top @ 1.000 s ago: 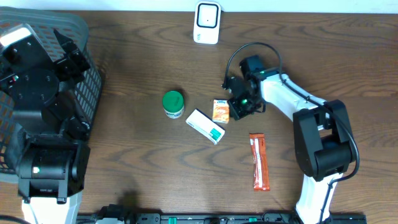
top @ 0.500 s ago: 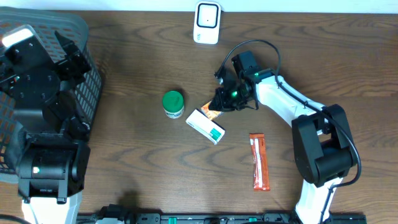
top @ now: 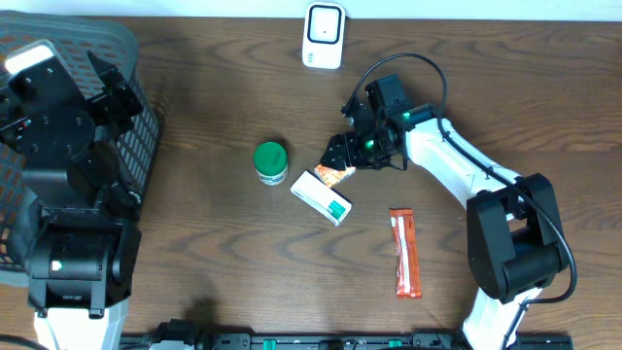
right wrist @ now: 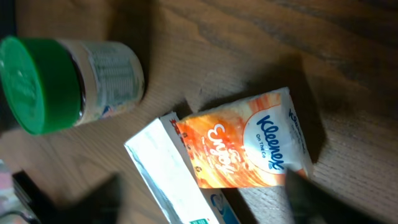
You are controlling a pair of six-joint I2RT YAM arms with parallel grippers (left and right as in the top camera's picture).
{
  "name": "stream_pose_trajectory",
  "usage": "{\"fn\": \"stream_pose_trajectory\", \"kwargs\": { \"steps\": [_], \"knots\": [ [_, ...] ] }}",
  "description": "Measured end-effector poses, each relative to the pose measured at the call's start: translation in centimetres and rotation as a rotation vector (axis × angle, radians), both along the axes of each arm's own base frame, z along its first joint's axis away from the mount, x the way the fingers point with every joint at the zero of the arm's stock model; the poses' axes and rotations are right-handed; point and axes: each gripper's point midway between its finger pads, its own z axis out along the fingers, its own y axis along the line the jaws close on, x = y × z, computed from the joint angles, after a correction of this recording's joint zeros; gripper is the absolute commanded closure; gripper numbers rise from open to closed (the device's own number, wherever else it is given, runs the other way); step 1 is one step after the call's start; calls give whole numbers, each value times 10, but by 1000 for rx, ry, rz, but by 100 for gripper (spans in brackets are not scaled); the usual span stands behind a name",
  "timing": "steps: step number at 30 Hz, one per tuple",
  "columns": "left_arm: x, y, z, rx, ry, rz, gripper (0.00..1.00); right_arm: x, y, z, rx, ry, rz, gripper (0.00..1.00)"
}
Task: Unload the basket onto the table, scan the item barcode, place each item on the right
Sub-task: 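Lower the right gripper onto the orange Kleenex pack and align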
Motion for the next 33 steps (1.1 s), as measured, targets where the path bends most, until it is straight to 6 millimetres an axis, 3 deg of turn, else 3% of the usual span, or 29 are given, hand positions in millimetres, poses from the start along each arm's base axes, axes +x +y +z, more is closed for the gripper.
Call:
{"fn": "stream_pose_trajectory", "kwargs": {
  "steps": [10,17,25,33],
  "knots": [
    [0,0,0,0,2,0,4,-3,7,-13,-185,-194,208,1],
    [0,0,-2,1,11,0,4,10,15,-14,-325,-341,242,1],
    [0,0,-3,1,12,0,4,20,1,-14,-359,-347,195,1],
    [0,0,-3,1,12,0,4,13,8,-20,-312,-310,217,1]
  ]
}}
